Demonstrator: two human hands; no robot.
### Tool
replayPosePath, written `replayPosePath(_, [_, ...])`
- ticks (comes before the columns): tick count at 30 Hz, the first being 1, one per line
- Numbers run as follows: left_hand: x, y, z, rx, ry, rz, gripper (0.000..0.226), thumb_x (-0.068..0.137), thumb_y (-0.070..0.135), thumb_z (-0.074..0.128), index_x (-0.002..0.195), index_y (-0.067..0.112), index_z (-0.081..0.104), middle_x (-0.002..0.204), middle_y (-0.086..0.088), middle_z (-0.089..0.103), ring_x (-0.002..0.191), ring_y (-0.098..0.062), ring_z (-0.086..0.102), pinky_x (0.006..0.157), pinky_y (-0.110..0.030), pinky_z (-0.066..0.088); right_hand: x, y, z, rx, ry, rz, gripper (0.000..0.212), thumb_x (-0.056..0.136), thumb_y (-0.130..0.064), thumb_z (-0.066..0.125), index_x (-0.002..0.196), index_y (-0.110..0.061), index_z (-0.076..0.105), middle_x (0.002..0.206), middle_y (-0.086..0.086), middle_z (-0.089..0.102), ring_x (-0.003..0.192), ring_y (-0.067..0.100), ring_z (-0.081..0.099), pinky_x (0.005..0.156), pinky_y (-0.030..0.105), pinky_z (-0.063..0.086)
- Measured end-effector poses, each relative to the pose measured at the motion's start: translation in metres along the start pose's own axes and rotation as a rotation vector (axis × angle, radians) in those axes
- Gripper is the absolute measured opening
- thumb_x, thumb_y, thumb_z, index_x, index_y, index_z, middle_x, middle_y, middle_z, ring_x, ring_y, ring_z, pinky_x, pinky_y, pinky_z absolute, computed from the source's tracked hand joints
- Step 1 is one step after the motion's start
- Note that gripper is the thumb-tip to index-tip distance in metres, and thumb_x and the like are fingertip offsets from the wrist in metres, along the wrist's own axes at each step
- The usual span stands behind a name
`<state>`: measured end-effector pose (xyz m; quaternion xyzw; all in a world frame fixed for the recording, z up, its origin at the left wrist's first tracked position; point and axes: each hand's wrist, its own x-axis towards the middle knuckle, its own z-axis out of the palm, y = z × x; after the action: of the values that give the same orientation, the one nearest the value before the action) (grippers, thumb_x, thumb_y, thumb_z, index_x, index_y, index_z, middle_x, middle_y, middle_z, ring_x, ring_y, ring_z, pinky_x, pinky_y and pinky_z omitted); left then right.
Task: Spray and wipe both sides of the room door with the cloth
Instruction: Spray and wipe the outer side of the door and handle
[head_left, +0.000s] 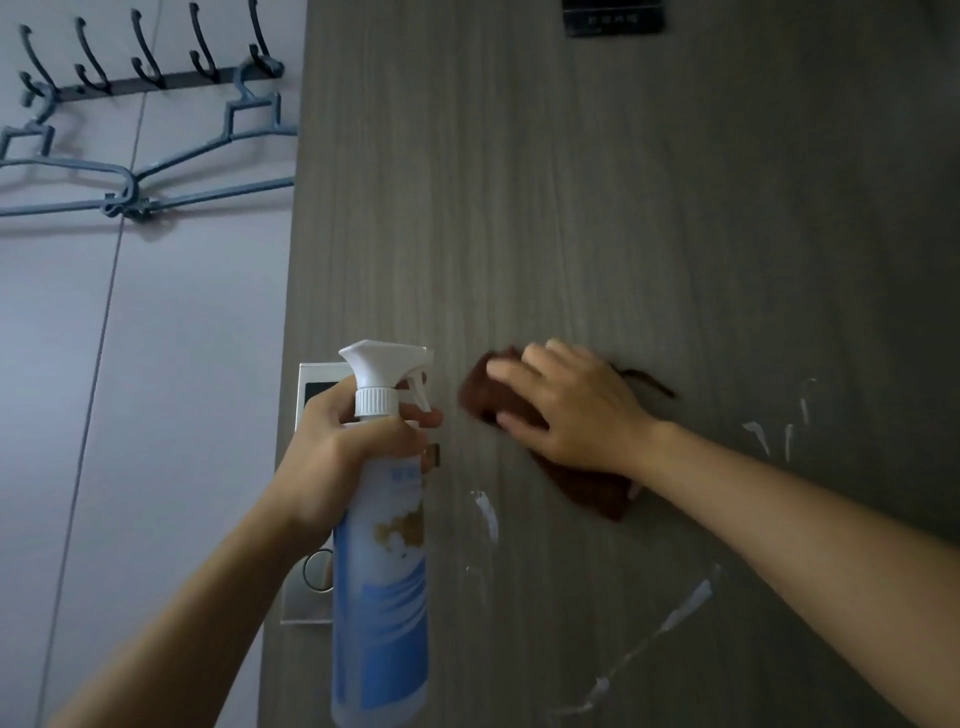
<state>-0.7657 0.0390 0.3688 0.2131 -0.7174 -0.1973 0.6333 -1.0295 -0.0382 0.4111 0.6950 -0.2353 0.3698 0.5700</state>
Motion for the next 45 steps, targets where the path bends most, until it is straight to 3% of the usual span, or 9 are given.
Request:
replayPosePath(4, [0.0,0.001,0.001,0.03,-0.005,-0.008,0.064,0.05,0.033,0.077,0.108,0.004,0.071,0.103,-0.014,0.078,0.078,-0.031,0.075,0.07,-0.044,0.061,-0.02,0.006,0.003,0.016,0.017,-0.191,0.044,0.095,-0.05,0.063,0.121,-0.016,0.07,0.09,0.003,0.061,0.077,0.023,0.053,0.065,0.038,0.042])
replayPosePath(9, [0.001,0.001,0.002,0.043,-0.009,-0.027,0.051,0.059,0.018,0.075,0.105,-0.002,0.07,0.101,-0.017,0.078,0.074,-0.029,0.074,0.067,-0.043,0.061,0.023,0.031,-0.004,0.036,0.136,0.298,0.044,0.09,-0.051,0.059,0.12,-0.02,0.07,0.089,0.005,0.06,0.083,0.031,0.059,0.069,0.04,0.049])
replayPosePath(11, [0.001,0.001,0.001,0.034,-0.007,-0.037,0.043,0.064,0.012,0.071,0.105,-0.002,0.07,0.102,-0.018,0.078,0.073,-0.029,0.074,0.068,-0.044,0.061,0.028,0.027,-0.002,0.071,0.169,0.391,0.044,0.091,-0.049,0.06,0.122,-0.019,0.07,0.09,0.005,0.06,0.084,0.03,0.058,0.07,0.041,0.051])
replayPosePath(19, [0.001,0.001,0.002,0.063,-0.002,-0.029,0.041,0.065,0.013,0.07,0.105,0.003,0.07,0.102,-0.014,0.078,0.075,-0.028,0.074,0.069,-0.042,0.061,-0.013,0.03,-0.013,0.065,-0.05,-0.134,0.042,0.088,-0.052,0.059,0.114,-0.021,0.072,0.084,-0.001,0.061,0.076,0.023,0.056,0.064,0.036,0.045])
replayPosePath(25, [0.002,0.005,0.004,0.034,-0.024,-0.05,0.041,0.065,0.01,0.069,0.104,-0.001,0.07,0.101,-0.02,0.077,0.073,-0.03,0.073,0.065,-0.039,0.062,0.006,0.043,-0.023,0.1,0.128,0.376,0.042,0.084,-0.05,0.063,0.113,-0.021,0.073,0.091,0.002,0.069,0.082,0.032,0.063,0.069,0.039,0.052])
replayPosePath(35, [-0.001,0.018,0.018,0.102,0.068,-0.108,0.047,0.062,0.015,0.073,0.105,-0.004,0.07,0.104,-0.028,0.072,0.093,-0.052,0.071,0.083,-0.061,0.061,-0.03,-0.007,-0.022,0.101,-0.054,0.119,0.04,0.083,-0.042,0.081,0.115,-0.018,0.074,0.087,-0.001,0.066,0.078,0.025,0.06,0.066,0.031,0.037])
replayPosePath(38, [-0.003,0.025,0.028,0.106,0.105,-0.139,0.046,0.059,0.014,0.075,0.101,-0.004,0.072,0.088,-0.02,0.074,0.074,-0.034,0.071,0.067,-0.042,0.063,-0.025,-0.007,-0.033,0.304,0.037,0.413,0.037,0.09,-0.044,0.072,0.119,-0.021,0.072,0.099,-0.001,0.07,0.092,0.026,0.064,0.075,0.037,0.051])
replayPosePath(41, [-0.014,0.021,0.047,0.165,0.12,-0.093,0.03,0.067,0.003,0.083,0.095,0.0,0.073,0.08,-0.017,0.073,0.068,-0.024,0.07,0.064,-0.04,0.061,-0.028,0.007,-0.043,0.291,0.274,0.648,0.038,0.089,-0.045,0.066,0.117,-0.02,0.073,0.102,0.002,0.072,0.093,0.028,0.066,0.077,0.038,0.054])
replayPosePath(45, [-0.043,-0.007,0.088,0.269,0.048,-0.064,0.028,0.059,0.016,0.082,0.086,0.016,0.075,0.08,-0.012,0.075,0.065,-0.016,0.068,0.062,-0.044,0.06,-0.045,0.025,-0.047,0.173,0.135,0.692,0.037,0.092,-0.043,0.068,0.121,-0.02,0.072,0.103,0.005,0.071,0.098,0.033,0.064,0.076,0.038,0.051])
